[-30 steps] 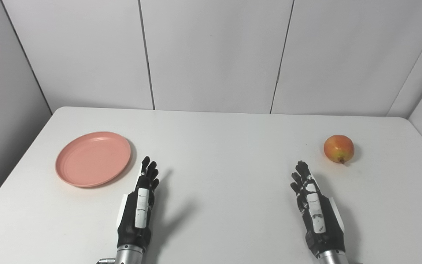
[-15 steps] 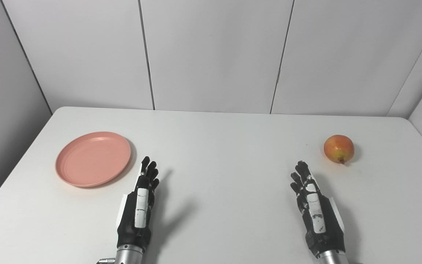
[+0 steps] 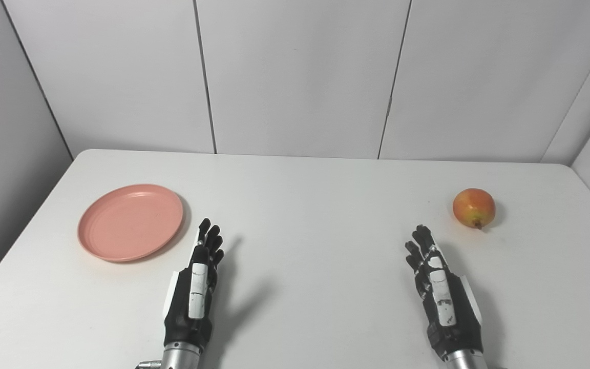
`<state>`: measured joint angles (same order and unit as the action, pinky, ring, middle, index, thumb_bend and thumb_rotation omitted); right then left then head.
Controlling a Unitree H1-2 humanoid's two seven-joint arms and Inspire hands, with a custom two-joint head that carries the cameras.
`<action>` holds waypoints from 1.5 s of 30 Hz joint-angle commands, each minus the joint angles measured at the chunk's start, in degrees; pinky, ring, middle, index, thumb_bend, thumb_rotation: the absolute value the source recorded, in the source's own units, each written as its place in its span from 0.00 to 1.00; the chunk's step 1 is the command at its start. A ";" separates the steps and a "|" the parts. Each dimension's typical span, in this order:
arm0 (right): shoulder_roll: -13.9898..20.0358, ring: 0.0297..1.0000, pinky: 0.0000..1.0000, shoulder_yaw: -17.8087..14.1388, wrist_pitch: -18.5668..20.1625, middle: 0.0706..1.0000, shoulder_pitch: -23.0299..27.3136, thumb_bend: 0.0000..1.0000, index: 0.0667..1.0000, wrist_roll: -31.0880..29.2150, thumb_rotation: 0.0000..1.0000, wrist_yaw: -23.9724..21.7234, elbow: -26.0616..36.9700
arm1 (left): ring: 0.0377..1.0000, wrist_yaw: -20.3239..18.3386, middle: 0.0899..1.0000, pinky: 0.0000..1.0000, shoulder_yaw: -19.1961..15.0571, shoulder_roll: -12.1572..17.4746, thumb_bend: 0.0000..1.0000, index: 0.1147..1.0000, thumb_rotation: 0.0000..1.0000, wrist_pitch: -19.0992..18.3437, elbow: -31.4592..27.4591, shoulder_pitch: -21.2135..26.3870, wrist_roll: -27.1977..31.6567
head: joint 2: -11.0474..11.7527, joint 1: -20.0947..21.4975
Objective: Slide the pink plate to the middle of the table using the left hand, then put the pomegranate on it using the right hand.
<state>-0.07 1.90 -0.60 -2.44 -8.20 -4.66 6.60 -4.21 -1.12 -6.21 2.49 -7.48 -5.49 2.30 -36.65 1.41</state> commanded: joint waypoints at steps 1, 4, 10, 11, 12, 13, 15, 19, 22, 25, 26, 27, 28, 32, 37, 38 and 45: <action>0.31 0.96 1.00 -0.04 -0.61 0.98 1.09 0.87 0.96 -0.31 0.92 -0.68 1.23 | 1.00 -0.09 1.00 1.00 0.30 1.75 0.78 1.00 1.00 0.79 -0.64 -1.22 -0.09 | 0.00 -0.16; 0.16 0.95 0.99 -0.16 -0.07 0.97 0.98 0.87 0.95 -0.71 0.91 -0.62 1.51 | 1.00 -0.04 1.00 1.00 0.26 1.52 0.78 1.00 1.00 0.93 -0.69 -1.28 0.16 | 0.06 -0.22; -0.16 0.96 1.00 0.15 0.45 0.97 0.90 0.88 0.95 -0.97 0.89 -0.45 1.86 | 1.00 -0.35 1.00 1.00 0.28 1.97 0.77 1.00 1.00 0.14 -0.98 -1.28 0.19 | 0.00 0.27; -0.19 0.96 1.00 0.19 0.45 0.97 0.89 0.88 0.95 -1.02 0.89 -0.46 1.88 | 1.00 -0.45 1.00 1.00 0.26 2.01 0.77 1.00 1.00 0.15 -0.95 -1.28 0.36 | 0.08 0.38; -0.23 0.96 1.00 0.20 0.43 0.97 0.87 0.88 0.95 -1.03 0.89 -0.44 1.88 | 1.00 -0.50 1.00 1.00 0.21 2.07 0.76 1.00 1.00 0.24 -0.82 -1.25 0.46 | 0.08 0.38; -0.19 0.96 1.00 0.19 0.31 0.97 0.90 0.88 0.95 -1.02 0.89 -0.46 1.79 | 1.00 -0.53 1.00 1.00 0.18 2.14 0.76 1.00 1.00 0.42 -0.54 -1.19 0.44 | 0.24 0.24; 0.03 0.96 1.00 0.18 0.02 0.97 0.94 0.88 0.95 -0.91 0.89 -0.57 1.58 | 1.00 -0.32 1.00 1.00 0.16 2.00 0.76 1.00 1.00 0.48 -0.35 -1.16 0.25 | 0.41 0.04; 0.58 0.96 0.99 0.16 -0.61 0.97 0.86 0.87 0.95 -0.56 0.91 -0.82 1.31 | 1.00 -0.16 1.00 1.00 0.43 1.70 0.78 1.00 1.00 1.07 -0.29 -1.33 -0.17 | 0.89 -0.62; 0.66 0.96 1.00 -0.02 -0.53 0.97 0.75 0.87 0.95 -1.09 0.90 -0.93 1.07 | 1.00 0.00 1.00 1.00 0.47 1.38 0.78 1.00 1.00 1.12 -0.24 -1.46 -0.09 | 0.93 -0.76; 0.60 0.96 1.00 0.01 -0.17 0.97 0.74 0.89 0.95 -1.42 0.88 -0.99 1.15 | 1.00 0.14 1.00 1.00 0.35 1.27 0.78 1.00 1.00 1.09 -0.10 -1.43 0.02 | 0.71 -0.67; 0.57 0.96 1.00 0.05 -0.14 0.97 0.78 0.89 0.95 -1.47 0.88 -1.02 1.12 | 1.00 0.15 1.00 1.00 0.31 1.30 0.78 1.00 1.00 0.96 -0.11 -1.40 0.05 | 0.76 -0.58; 0.48 0.96 1.00 0.08 -0.13 0.97 0.81 0.89 0.95 -1.50 0.88 -0.99 1.09 | 1.00 0.10 1.00 1.00 0.30 1.38 0.78 1.00 1.00 0.86 -0.14 -1.37 0.05 | 0.81 -0.52; 0.37 0.96 1.00 0.13 -0.18 0.97 0.84 0.90 0.94 -1.46 0.87 -0.94 1.00 | 1.00 -0.03 1.00 1.00 0.29 1.53 0.78 1.00 1.00 0.84 -0.13 -1.33 0.14 | 0.81 -0.40; 0.36 0.96 1.00 0.34 -0.68 0.97 0.86 0.88 0.94 -0.83 0.89 -0.80 0.66 | 1.00 -0.52 1.00 1.00 0.40 1.91 0.77 1.00 1.00 1.01 0.25 -1.23 0.37 | 1.90 -1.75; 1.68 0.97 1.00 -0.09 -1.75 0.98 0.66 0.87 0.95 -1.11 0.91 -1.73 -0.19 | 1.00 0.42 1.00 1.00 1.06 0.95 0.80 1.00 1.00 2.22 1.69 -1.23 -1.37 | 3.58 -6.53; 2.08 0.97 1.00 -0.37 -2.15 0.99 0.63 0.87 0.96 -1.54 0.91 -2.13 -0.58 | 1.00 0.83 1.00 1.00 1.25 0.41 0.80 1.00 1.00 2.64 2.03 -1.25 -1.78 | 4.06 -7.77; 4.09 0.98 1.00 -2.29 -3.95 1.00 1.06 0.82 0.97 -4.64 0.92 -4.81 -3.91 | 1.00 3.40 1.00 1.00 3.05 -1.85 0.79 1.00 0.98 4.71 4.53 -0.79 -5.09 | 6.97 -11.84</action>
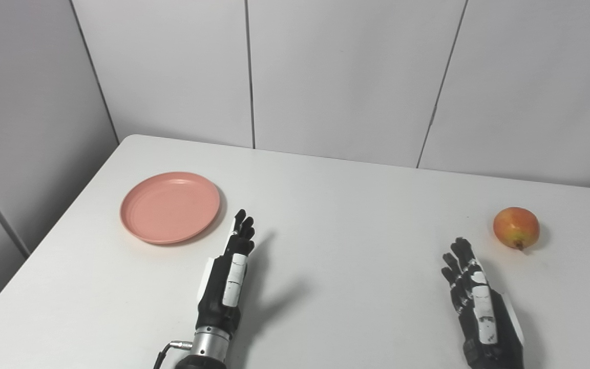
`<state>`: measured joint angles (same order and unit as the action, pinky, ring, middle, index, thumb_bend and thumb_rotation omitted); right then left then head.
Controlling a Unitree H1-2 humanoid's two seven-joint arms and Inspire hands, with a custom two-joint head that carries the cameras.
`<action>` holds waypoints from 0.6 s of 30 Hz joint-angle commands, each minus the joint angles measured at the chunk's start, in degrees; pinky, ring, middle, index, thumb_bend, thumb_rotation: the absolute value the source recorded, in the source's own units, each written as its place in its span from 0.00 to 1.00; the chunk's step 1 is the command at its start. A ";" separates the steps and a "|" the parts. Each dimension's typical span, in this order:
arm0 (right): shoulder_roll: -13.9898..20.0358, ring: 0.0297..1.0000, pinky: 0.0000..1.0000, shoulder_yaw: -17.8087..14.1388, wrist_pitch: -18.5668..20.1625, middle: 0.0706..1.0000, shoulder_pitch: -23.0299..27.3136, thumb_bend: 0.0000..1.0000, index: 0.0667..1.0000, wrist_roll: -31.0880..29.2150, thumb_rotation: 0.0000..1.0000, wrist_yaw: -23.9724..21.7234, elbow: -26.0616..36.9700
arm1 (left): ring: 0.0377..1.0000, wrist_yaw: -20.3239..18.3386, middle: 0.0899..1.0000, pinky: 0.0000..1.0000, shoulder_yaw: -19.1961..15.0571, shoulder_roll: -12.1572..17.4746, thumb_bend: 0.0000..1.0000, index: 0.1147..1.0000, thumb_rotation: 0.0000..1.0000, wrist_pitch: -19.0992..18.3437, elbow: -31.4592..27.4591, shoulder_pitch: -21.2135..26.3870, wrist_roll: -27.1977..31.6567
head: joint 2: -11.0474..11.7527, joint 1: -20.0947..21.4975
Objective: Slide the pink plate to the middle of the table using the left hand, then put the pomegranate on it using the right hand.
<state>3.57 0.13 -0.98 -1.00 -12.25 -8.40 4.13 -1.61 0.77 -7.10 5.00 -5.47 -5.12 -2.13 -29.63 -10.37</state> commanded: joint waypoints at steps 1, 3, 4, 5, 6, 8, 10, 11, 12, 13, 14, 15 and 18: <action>0.60 0.99 1.00 -0.65 -3.90 1.00 -0.25 0.82 0.98 -0.60 0.92 -1.25 -1.97 | 0.99 1.18 1.00 1.00 1.37 -1.02 0.78 1.00 0.99 2.76 3.05 -1.00 -1.19 | 0.70 -0.22; 0.80 0.98 1.00 -0.84 -4.53 1.00 -0.07 0.82 0.98 -0.54 0.92 -1.46 -2.85 | 0.99 1.85 1.00 1.00 1.74 -1.11 0.74 1.00 1.00 3.57 3.85 -0.77 -1.75 | 1.45 -0.31; 0.86 0.98 1.00 -0.91 -4.82 1.00 -0.01 0.82 0.98 -0.68 0.92 -1.60 -3.23 | 0.99 2.15 1.00 1.00 1.88 -1.15 0.73 1.00 1.00 3.77 4.09 -0.72 -2.02 | 1.45 -0.31; 0.92 0.98 1.00 -0.99 -5.16 1.00 0.06 0.82 0.98 -0.94 0.92 -1.82 -3.72 | 0.99 2.42 1.00 1.00 2.01 -1.18 0.73 1.00 1.00 4.08 4.50 -0.62 -2.25 | 2.20 -0.52; 0.95 0.98 1.00 -1.06 -5.32 1.00 0.08 0.82 0.98 -1.24 0.91 -1.97 -4.04 | 0.99 2.66 1.00 1.00 2.14 -1.17 0.73 1.00 1.00 4.20 4.72 -0.59 -2.49 | 2.20 -0.52; 0.99 0.98 1.00 -1.24 -5.89 1.00 0.13 0.82 0.97 -1.39 0.90 -2.19 -4.75 | 0.99 3.11 1.00 1.00 2.32 -1.23 0.73 1.00 1.00 4.74 5.40 -0.50 -2.75 | 2.96 -0.96; 0.98 0.98 1.00 -1.42 -6.35 1.00 0.14 0.82 0.97 -1.25 0.90 -2.31 -5.26 | 0.99 3.28 1.00 1.00 2.45 -1.23 0.73 1.00 1.00 5.13 5.93 -0.46 -2.81 | 3.35 -1.16; 1.00 0.98 1.00 -1.46 -6.53 1.00 0.12 0.82 0.97 -1.25 0.90 -2.42 -5.47 | 1.00 3.39 1.00 1.00 2.55 -1.20 0.72 1.00 1.00 5.20 6.13 -0.47 -2.93 | 3.76 -1.37; 1.06 0.98 1.00 -1.45 -6.63 1.00 0.05 0.82 0.97 -1.20 0.90 -2.51 -5.53 | 1.00 3.54 1.00 1.00 2.67 -1.18 0.72 1.00 1.00 5.31 6.27 -0.49 -3.03 | 3.76 -1.37; 1.12 0.98 1.00 -1.40 -6.79 1.00 -0.01 0.81 0.98 -1.16 0.91 -2.60 -5.65 | 0.99 3.71 1.00 1.00 2.78 -1.13 0.71 1.00 1.00 5.51 6.48 -0.50 -3.10 | 4.25 -1.53; 1.16 0.99 1.00 -1.36 -6.90 1.00 -0.05 0.81 0.98 -1.12 0.91 -2.66 -5.72 | 0.99 3.84 1.00 1.00 2.87 -1.09 0.71 1.00 1.00 5.67 6.64 -0.50 -3.13 | 4.25 -1.53; 1.18 0.99 1.00 -1.28 -7.11 1.00 -0.08 0.80 0.98 -1.17 0.91 -2.81 -5.91 | 0.99 3.97 1.00 1.00 2.91 -1.02 0.71 1.00 1.00 6.04 6.92 -0.50 -3.23 | 4.99 -1.33; 0.96 0.99 1.00 -1.12 -7.37 1.00 -0.09 0.80 0.98 -1.23 0.91 -3.02 -6.28 | 0.99 4.07 1.00 1.00 2.89 -0.76 0.71 1.00 1.00 6.92 7.69 -0.48 -3.19 | 5.57 -0.88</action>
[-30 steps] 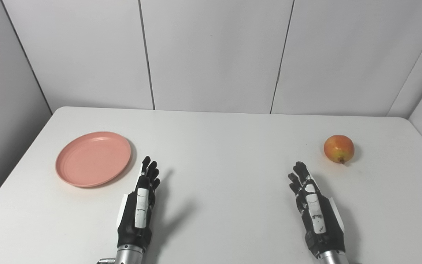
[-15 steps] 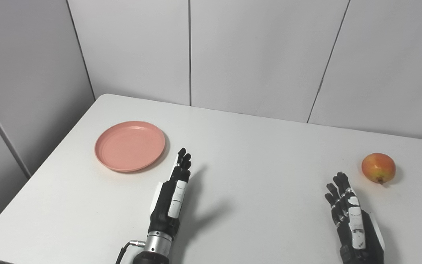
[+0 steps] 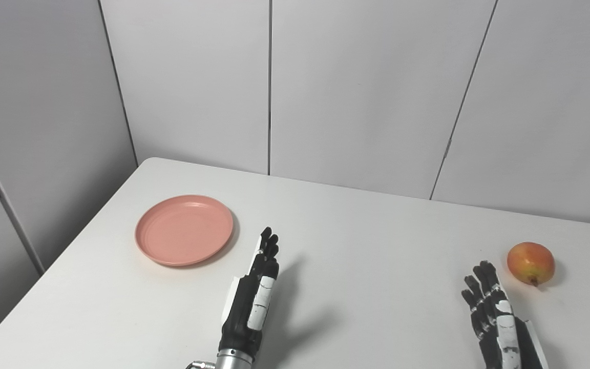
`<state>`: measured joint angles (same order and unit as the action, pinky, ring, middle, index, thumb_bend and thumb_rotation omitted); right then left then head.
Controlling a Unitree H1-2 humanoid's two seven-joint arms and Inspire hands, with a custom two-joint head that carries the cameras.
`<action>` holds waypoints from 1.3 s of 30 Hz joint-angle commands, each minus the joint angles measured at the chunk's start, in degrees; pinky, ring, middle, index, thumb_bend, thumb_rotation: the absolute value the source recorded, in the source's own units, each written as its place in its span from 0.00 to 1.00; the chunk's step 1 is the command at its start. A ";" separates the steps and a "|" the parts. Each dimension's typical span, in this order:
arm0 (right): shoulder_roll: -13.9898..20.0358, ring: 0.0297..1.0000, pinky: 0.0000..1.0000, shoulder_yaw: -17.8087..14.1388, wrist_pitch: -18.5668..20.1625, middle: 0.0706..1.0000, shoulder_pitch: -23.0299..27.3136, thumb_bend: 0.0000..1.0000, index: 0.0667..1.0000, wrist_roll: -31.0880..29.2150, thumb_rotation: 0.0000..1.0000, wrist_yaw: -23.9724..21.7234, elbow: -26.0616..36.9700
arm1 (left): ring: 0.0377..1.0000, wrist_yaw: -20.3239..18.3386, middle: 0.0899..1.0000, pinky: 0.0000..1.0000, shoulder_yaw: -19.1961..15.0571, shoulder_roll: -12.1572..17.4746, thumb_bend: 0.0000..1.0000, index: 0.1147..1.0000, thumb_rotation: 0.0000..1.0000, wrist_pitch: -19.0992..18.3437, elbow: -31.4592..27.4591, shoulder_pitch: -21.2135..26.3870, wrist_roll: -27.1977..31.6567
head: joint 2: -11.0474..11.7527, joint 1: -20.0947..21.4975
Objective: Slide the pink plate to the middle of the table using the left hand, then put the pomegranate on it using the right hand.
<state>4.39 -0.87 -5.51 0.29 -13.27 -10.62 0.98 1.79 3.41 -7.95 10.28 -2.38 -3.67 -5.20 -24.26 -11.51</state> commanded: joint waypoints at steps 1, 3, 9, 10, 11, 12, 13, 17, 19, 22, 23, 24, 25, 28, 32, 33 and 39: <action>0.12 0.99 1.00 -0.12 -2.96 1.00 -1.37 0.81 0.98 -0.11 0.91 -0.87 -3.25 | 0.99 0.64 1.00 1.00 0.23 0.10 0.71 1.00 1.00 1.78 4.73 -1.94 0.03 | 0.20 0.27; 0.09 0.99 1.00 -0.09 -3.25 1.00 -1.34 0.80 0.98 0.07 0.91 -1.01 -3.57 | 0.99 0.59 1.00 1.00 0.22 0.14 0.70 1.00 1.00 1.98 4.89 -1.98 0.16 | 0.46 0.39; -0.08 0.98 1.00 0.00 -3.60 1.00 -1.29 0.81 0.97 -0.03 0.90 -1.17 -4.14 | 0.99 0.63 1.00 1.00 0.04 0.19 0.68 1.00 1.00 2.70 5.53 -1.84 0.52 | 0.72 0.55; -0.07 0.98 1.00 0.01 -3.68 1.00 -1.24 0.81 0.97 0.00 0.90 -1.16 -4.27 | 0.99 0.65 1.00 1.00 -0.01 0.19 0.69 1.00 1.00 2.78 5.73 -1.75 0.56 | 0.88 0.52; -0.07 0.98 1.00 0.02 -3.77 1.00 -1.22 0.82 0.97 0.01 0.90 -1.16 -4.36 | 0.99 0.62 1.00 1.00 -0.02 0.23 0.69 1.00 1.00 2.91 5.93 -1.67 0.57 | 0.88 0.52; -0.09 0.98 1.00 0.04 -3.86 1.00 -1.18 0.82 0.97 0.05 0.89 -1.17 -4.49 | 0.99 0.57 1.00 1.00 -0.06 0.30 0.70 1.00 1.00 3.11 6.18 -1.58 0.62 | 0.92 0.56; -0.11 0.98 1.00 0.05 -3.92 1.00 -1.16 0.82 0.97 0.07 0.89 -1.17 -4.57 | 0.99 0.52 1.00 1.00 -0.08 0.35 0.70 1.00 1.00 3.27 6.36 -1.53 0.66 | 0.92 0.56; -0.31 0.98 1.00 0.23 -4.30 1.00 -1.12 0.83 0.97 0.08 0.90 -1.29 -5.32 | 0.98 0.11 1.00 1.00 -0.15 0.80 0.70 1.00 1.00 8.89 8.07 -1.25 1.75 | 1.68 1.04; -0.27 0.98 1.00 0.37 -4.13 1.00 -1.28 0.83 0.98 0.21 0.90 -1.26 -5.29 | 0.98 -0.21 1.00 1.00 0.20 1.31 0.72 1.00 0.99 13.20 8.76 -0.87 1.80 | 1.90 1.53; -0.01 0.98 1.00 0.39 -3.84 1.00 -1.83 0.82 0.98 -0.45 0.90 -1.85 -4.93 | 0.97 -1.26 0.98 1.00 0.33 1.55 0.81 1.00 0.95 13.47 7.50 -0.37 4.20 | 1.78 2.18; 0.11 0.98 1.00 0.32 -3.84 1.00 -2.02 0.81 0.98 -0.72 0.90 -2.07 -4.91 | 0.98 -1.51 0.98 1.00 0.23 1.57 0.86 1.00 0.95 11.99 6.35 -0.14 5.42 | 1.85 2.35; 0.18 0.98 1.00 0.28 -3.86 1.00 -2.13 0.80 0.98 -0.89 0.89 -2.19 -4.92 | 0.98 -1.64 0.98 1.00 0.17 1.59 0.88 1.00 0.94 10.91 5.58 0.01 6.21 | 1.85 2.35; 0.27 0.98 1.00 0.21 -3.83 1.00 -2.23 0.80 0.98 -1.04 0.89 -2.24 -4.93 | 0.98 -1.53 0.98 1.00 -0.20 1.53 0.89 1.00 0.94 8.81 4.20 0.50 7.41 | 1.88 2.61; 0.38 0.99 1.00 -0.02 -3.75 1.00 -2.26 0.78 0.99 -1.23 0.89 -2.29 -5.06 | 0.97 -1.39 0.96 1.00 -1.04 1.58 0.86 0.97 0.94 5.12 1.96 2.01 9.48 | 1.91 2.87; 0.33 0.98 1.00 -0.26 -4.38 0.99 -2.16 0.78 0.98 -0.93 0.89 -2.14 -5.67 | 0.98 -1.91 0.96 1.00 -1.86 2.54 0.84 0.99 0.98 0.02 -1.69 4.82 11.05 | 2.00 3.08; 0.32 0.98 1.00 -0.25 -4.49 0.99 -2.17 0.78 0.98 -0.83 0.89 -2.12 -5.81 | 0.98 -1.90 0.96 1.00 -2.07 2.86 0.84 0.99 0.99 -0.97 -2.52 5.55 11.06 | 2.14 3.37; 0.38 0.97 1.00 0.51 -5.47 0.98 -2.63 0.77 0.96 2.16 0.90 -1.38 -5.18 | 0.99 -1.68 0.96 1.00 -4.37 4.77 0.87 0.98 1.00 -5.99 -7.58 11.00 12.89 | 1.78 3.72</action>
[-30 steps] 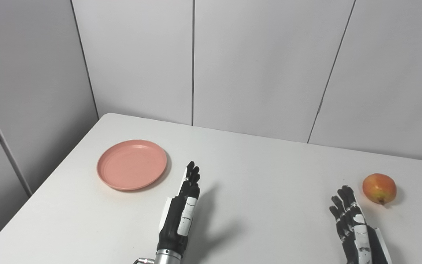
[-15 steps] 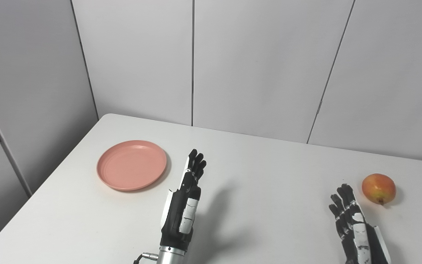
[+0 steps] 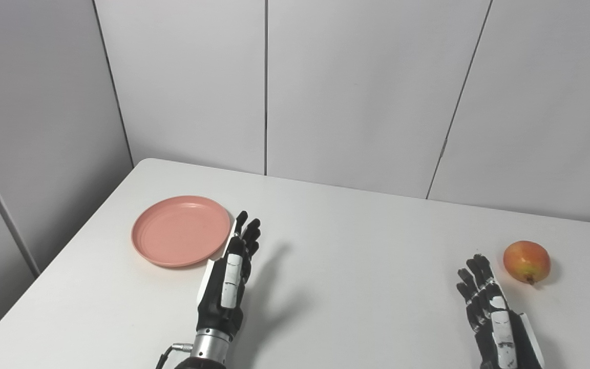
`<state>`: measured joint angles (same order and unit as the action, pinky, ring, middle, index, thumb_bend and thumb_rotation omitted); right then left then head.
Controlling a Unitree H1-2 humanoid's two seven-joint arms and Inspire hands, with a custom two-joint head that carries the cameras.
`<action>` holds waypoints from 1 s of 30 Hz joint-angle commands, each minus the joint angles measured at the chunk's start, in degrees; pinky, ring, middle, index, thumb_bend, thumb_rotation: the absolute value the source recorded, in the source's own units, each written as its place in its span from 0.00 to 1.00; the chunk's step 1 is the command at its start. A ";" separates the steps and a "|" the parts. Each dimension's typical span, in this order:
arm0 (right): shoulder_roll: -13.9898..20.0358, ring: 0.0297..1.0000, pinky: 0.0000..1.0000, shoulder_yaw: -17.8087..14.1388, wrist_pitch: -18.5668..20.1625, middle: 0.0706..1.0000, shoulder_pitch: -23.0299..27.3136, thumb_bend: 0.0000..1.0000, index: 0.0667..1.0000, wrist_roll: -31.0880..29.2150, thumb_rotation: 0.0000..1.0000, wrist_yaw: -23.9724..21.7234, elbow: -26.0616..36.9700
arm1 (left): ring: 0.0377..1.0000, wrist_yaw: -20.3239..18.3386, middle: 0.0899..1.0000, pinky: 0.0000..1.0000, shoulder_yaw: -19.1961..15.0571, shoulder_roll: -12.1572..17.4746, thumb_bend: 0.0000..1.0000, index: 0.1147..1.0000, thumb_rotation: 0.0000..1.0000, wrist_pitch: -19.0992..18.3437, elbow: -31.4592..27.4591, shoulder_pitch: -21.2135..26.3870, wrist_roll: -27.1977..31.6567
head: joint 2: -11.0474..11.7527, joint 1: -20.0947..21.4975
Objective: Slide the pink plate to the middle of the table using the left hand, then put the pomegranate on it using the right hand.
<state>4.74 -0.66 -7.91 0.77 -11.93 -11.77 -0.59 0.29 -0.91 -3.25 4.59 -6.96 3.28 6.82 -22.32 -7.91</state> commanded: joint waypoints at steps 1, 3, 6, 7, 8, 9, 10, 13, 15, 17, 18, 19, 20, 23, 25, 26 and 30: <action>0.21 0.97 1.00 0.56 -3.63 0.98 -3.19 0.77 0.96 1.43 0.90 -0.43 -3.57 | 0.99 -0.06 0.96 1.00 -0.64 0.49 0.87 0.98 0.99 -1.09 -3.83 5.16 1.32 | -0.16 0.12; 0.45 0.97 1.00 0.98 -4.53 0.98 -3.37 0.78 0.96 2.37 0.89 -0.61 -3.50 | 0.97 0.14 0.95 1.00 -1.74 1.63 0.89 0.97 0.98 -2.61 -5.14 7.07 1.77 | -0.31 0.24; 0.59 0.97 1.00 1.28 -5.40 0.97 -3.50 0.79 0.96 2.95 0.89 -0.57 -3.57 | 0.97 -1.19 0.95 1.00 -3.03 4.79 0.89 0.98 0.98 -3.93 -5.44 9.57 2.34 | -0.45 0.44; 0.57 0.96 1.00 1.30 -5.54 0.97 -3.51 0.79 0.96 3.02 0.89 -0.50 -3.61 | 0.96 -1.75 0.95 1.00 -3.64 6.31 0.91 0.98 0.97 -4.54 -5.25 10.66 2.74 | -0.45 0.44; 0.52 0.96 1.00 1.32 -5.63 0.97 -3.51 0.79 0.96 3.05 0.89 -0.44 -3.64 | 0.96 -2.24 0.95 1.00 -4.22 7.57 0.92 0.97 0.95 -5.05 -5.09 11.58 3.14 | -0.45 0.49; 0.49 0.95 1.00 1.33 -5.69 0.96 -3.52 0.78 0.96 3.06 0.89 -0.39 -3.67 | 0.95 -2.54 0.94 1.00 -4.57 8.34 0.93 0.96 0.94 -5.39 -5.01 12.12 3.41 | -0.45 0.49; 0.48 0.95 1.00 1.34 -5.84 0.96 -3.50 0.78 0.96 2.99 0.89 -0.42 -3.74 | 0.95 -3.10 0.94 1.00 -5.22 9.91 0.93 0.95 0.93 -5.63 -4.73 13.18 3.90 | -0.45 0.49; 0.45 0.96 1.00 1.40 -6.06 0.97 -3.47 0.77 0.96 2.86 0.89 -0.49 -3.83 | 0.97 -4.12 0.94 1.00 -6.92 13.63 0.92 0.93 0.93 -6.79 -4.01 15.97 5.08 | -0.45 0.49; 0.51 0.96 1.00 1.44 -6.14 0.97 -3.49 0.76 0.96 2.84 0.89 -0.52 -3.86 | 0.98 -4.78 0.95 1.00 -7.86 15.96 0.93 0.93 0.93 -7.46 -3.11 17.67 5.70 | -0.56 0.57; 0.55 0.96 1.00 1.45 -6.10 0.97 -3.51 0.76 0.96 2.80 0.89 -0.51 -3.90 | 0.98 -5.50 0.95 1.00 -8.96 18.48 0.93 0.94 0.93 -7.91 -1.70 19.29 6.62 | -0.64 0.55; 0.57 0.96 1.00 1.45 -5.97 0.97 -3.52 0.76 0.96 2.72 0.89 -0.53 -3.87 | 0.98 -5.56 0.95 1.00 -9.58 19.52 0.92 0.94 0.93 -7.77 -0.65 19.95 6.73 | -0.72 0.60; 0.59 0.96 1.00 1.45 -5.89 0.97 -3.53 0.76 0.96 2.66 0.89 -0.54 -3.85 | 0.97 -5.62 0.94 1.00 -10.01 20.16 0.94 0.94 0.91 -7.63 0.07 20.38 6.75 | -0.72 0.60; 0.67 0.96 1.00 1.45 -5.85 0.97 -3.55 0.75 0.97 2.63 0.89 -0.60 -3.84 | 0.96 -5.74 0.93 1.00 -10.70 21.06 0.95 0.94 0.91 -7.26 1.32 20.94 6.83 | -0.80 0.53; 0.82 0.96 1.00 1.48 -6.06 0.97 -3.56 0.75 0.97 2.67 0.89 -0.62 -3.94 | 0.97 -6.02 0.94 1.00 -12.22 23.61 0.97 0.95 0.91 -5.84 4.92 22.35 6.42 | -0.88 0.47; 0.84 0.96 1.00 1.44 -6.01 0.97 -3.56 0.75 0.97 2.71 0.89 -0.53 -3.96 | 0.97 -6.69 0.94 1.00 -13.15 25.34 0.98 0.96 0.90 -4.73 7.94 23.44 6.59 | -1.07 0.45; 0.87 0.96 1.00 1.43 -5.89 0.97 -3.55 0.75 0.97 2.71 0.89 -0.50 -3.94 | 0.98 -7.57 0.95 1.00 -13.52 26.44 0.98 0.97 0.90 -4.07 9.82 24.06 6.96 | -1.08 0.42; 0.79 0.96 1.00 1.47 -5.10 0.97 -3.68 0.75 0.97 2.86 0.89 -0.24 -3.35 | 1.00 -10.40 0.97 1.00 -14.36 29.15 0.98 0.97 0.90 -2.03 14.82 25.59 8.23 | -1.18 0.31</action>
<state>5.50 0.86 -12.05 0.24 -9.06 -11.90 -0.48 -8.98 -14.82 24.13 -0.81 8.40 24.89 13.93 -23.47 -7.56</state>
